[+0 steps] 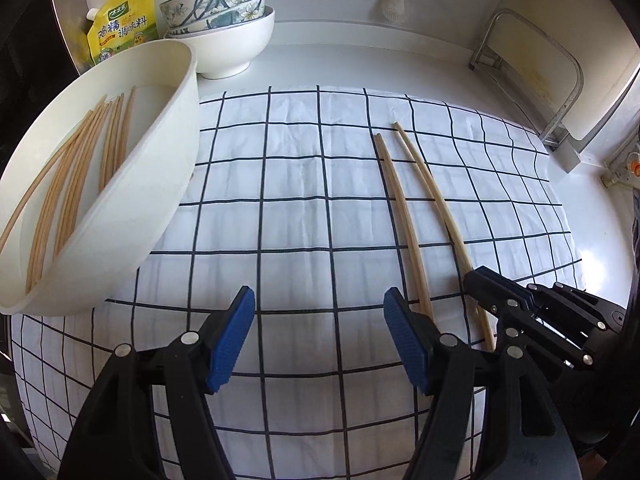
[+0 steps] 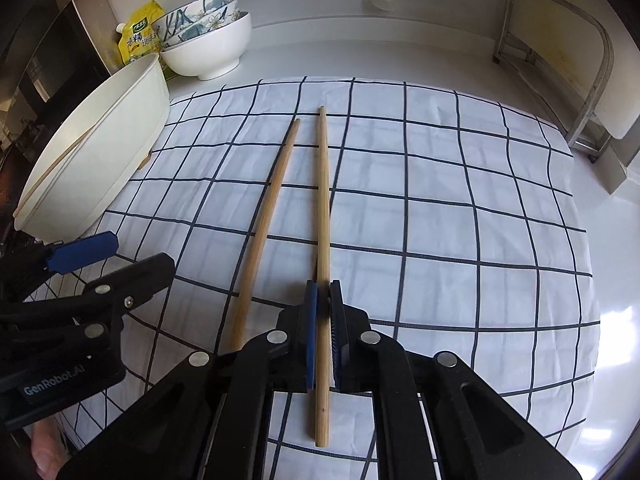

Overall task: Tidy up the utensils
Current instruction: 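Lower the left tool onto one chopstick and close it while the right tool grasps the other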

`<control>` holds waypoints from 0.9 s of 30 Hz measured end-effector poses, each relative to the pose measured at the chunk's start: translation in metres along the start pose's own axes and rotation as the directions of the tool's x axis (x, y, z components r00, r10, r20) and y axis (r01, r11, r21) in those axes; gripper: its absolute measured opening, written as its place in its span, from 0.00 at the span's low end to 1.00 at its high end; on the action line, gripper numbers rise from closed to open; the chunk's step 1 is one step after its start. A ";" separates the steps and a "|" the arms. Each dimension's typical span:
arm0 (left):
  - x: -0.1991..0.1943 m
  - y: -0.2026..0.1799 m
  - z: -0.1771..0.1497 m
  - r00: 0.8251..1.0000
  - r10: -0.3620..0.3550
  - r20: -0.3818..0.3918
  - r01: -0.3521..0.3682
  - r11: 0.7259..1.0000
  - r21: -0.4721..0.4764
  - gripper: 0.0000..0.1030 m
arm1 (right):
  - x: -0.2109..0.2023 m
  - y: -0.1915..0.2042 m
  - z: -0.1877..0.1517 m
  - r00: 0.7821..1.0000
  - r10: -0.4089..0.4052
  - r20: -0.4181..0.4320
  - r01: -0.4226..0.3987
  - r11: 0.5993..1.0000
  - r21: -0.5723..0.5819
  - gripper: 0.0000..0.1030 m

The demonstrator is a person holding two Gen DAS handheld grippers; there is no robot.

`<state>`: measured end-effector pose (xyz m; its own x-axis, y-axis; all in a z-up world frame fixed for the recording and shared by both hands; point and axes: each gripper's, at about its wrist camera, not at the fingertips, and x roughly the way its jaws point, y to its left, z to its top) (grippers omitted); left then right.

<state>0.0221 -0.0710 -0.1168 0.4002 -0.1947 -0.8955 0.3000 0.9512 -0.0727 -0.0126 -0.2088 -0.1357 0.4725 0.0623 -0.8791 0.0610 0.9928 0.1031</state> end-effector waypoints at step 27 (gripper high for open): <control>0.018 -0.045 0.009 0.999 0.024 0.026 -0.026 0.999 0.046 0.67 | -0.020 -0.056 -0.020 1.000 -0.007 0.026 0.005 0.994 0.108 0.07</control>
<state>0.0237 -0.1199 -0.1253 0.4300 -0.1777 -0.8852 0.3296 0.9437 -0.0293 -0.0433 -0.2632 -0.1328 0.4949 0.0522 -0.8674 0.1580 0.9762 0.1488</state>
